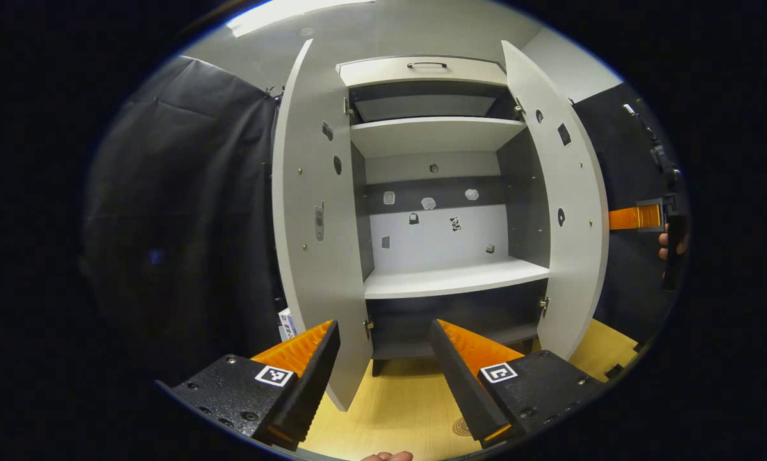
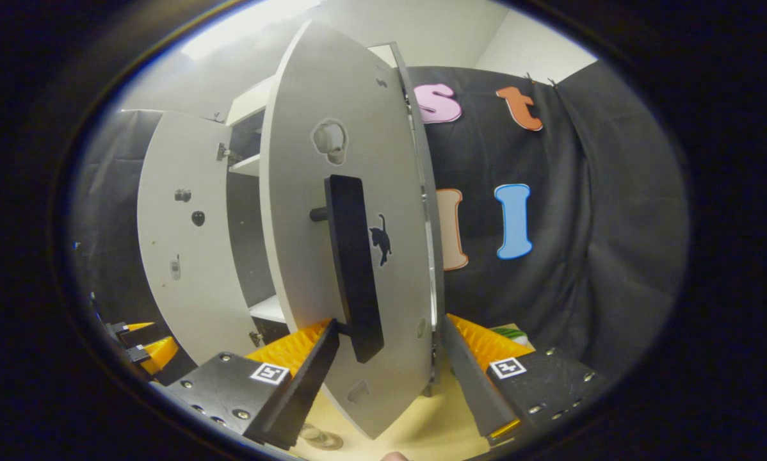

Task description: Grasp the bottle in the cabinet with the left hand and place it on the coaster, then close the right door with the right hand and the left door with the left hand.

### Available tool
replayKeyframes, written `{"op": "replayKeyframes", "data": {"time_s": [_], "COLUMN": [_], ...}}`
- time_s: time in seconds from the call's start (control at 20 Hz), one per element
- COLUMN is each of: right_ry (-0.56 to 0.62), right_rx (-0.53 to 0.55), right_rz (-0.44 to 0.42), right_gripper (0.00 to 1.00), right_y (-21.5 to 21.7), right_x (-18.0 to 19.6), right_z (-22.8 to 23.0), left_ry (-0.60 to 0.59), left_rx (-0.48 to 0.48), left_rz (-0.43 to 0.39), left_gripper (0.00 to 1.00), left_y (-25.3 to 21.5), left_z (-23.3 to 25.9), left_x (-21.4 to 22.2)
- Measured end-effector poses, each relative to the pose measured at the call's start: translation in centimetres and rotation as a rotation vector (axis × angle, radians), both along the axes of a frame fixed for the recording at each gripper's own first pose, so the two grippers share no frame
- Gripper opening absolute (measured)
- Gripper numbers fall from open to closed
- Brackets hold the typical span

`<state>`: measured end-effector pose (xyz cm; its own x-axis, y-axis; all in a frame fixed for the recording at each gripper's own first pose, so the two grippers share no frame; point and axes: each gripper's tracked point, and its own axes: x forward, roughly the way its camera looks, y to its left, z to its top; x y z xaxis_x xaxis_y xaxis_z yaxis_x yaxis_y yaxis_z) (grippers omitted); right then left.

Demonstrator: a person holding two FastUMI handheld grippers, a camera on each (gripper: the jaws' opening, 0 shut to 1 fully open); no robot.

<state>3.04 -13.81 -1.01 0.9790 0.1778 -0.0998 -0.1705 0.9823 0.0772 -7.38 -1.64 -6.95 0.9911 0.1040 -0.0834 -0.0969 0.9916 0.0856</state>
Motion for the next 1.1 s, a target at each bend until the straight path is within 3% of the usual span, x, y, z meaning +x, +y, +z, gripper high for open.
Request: {"op": "replayKeyframes", "data": {"time_s": [0.3,0.55,1.1], "right_ry": [-0.014,-0.029,-0.076], "right_rx": [-0.008,-0.022,-0.065], "right_rz": [0.035,0.052,-0.015], "right_gripper": [0.99,1.0,1.0], "right_y": [4.1,8.3,13.6], "right_x": [1.7,5.2,11.9], "right_z": [-0.2,-0.5,-0.8], "left_ry": [-0.007,-0.027,-0.049], "left_rx": [-0.009,-0.037,-0.09], "left_rz": [0.041,0.079,0.118], "left_gripper": [0.9,0.91,0.91], "left_y": [2.9,6.1,13.4], "left_z": [0.7,1.9,4.7], "left_x": [-0.1,-0.3,0.7]}}
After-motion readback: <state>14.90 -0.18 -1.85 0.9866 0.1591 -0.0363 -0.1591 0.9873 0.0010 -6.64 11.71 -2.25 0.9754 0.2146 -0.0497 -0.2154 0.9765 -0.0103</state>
